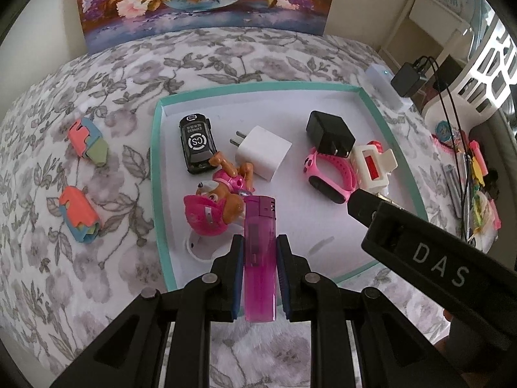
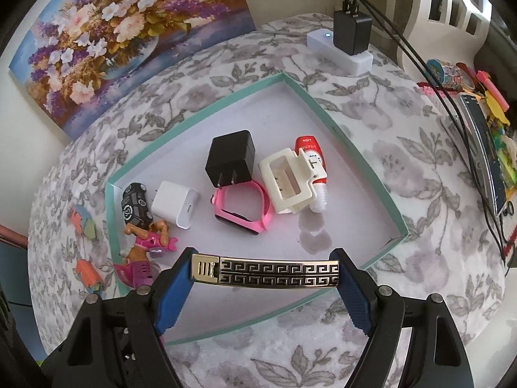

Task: Organize rigid objects
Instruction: 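Carry the lighter and bracelet into the tray and open both tools, then move both tools back over the two orange-blue toy knives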

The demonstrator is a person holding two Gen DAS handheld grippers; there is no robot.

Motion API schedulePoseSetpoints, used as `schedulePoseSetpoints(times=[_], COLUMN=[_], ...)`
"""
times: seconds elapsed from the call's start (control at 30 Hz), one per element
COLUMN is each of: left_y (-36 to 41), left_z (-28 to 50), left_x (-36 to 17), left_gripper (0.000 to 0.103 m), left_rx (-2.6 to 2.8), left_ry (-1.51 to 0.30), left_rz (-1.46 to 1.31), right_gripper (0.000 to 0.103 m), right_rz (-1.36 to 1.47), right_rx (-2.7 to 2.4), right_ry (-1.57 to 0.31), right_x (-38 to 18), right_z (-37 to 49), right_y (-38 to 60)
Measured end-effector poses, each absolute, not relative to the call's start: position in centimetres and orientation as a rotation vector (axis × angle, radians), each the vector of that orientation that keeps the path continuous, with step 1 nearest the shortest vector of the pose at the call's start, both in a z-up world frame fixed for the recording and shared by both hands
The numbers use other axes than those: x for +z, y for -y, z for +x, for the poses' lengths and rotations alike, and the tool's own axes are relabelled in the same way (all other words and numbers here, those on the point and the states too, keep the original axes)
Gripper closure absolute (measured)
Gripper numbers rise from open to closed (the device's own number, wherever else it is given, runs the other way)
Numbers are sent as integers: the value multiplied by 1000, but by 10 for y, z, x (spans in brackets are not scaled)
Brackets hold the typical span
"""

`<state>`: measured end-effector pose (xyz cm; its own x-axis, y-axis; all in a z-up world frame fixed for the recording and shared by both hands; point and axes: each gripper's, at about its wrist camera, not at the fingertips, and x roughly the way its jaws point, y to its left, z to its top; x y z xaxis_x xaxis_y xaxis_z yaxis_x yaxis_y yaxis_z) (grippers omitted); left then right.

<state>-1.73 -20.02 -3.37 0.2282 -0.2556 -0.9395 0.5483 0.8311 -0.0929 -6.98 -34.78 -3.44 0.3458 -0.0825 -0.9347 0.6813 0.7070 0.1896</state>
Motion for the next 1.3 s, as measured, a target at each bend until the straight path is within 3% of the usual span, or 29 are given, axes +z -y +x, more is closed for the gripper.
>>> schedulePoseSetpoints(times=[1.13, 1.23, 1.3], left_y=[199, 197, 196], left_z=[-10, -9, -9], left_x=[-43, -41, -39], left_gripper=[80, 77, 69], left_rx=[-496, -491, -486], left_ry=[-1233, -1226, -1220], left_rz=[308, 307, 306], right_gripper=[17, 17, 17], right_rz=[630, 632, 635], right_rx=[-549, -551, -555], right_ry=[-1130, -1119, -1110], right_x=[-38, -36, -34], right_z=[-70, -71, -72], right_y=[352, 353, 354])
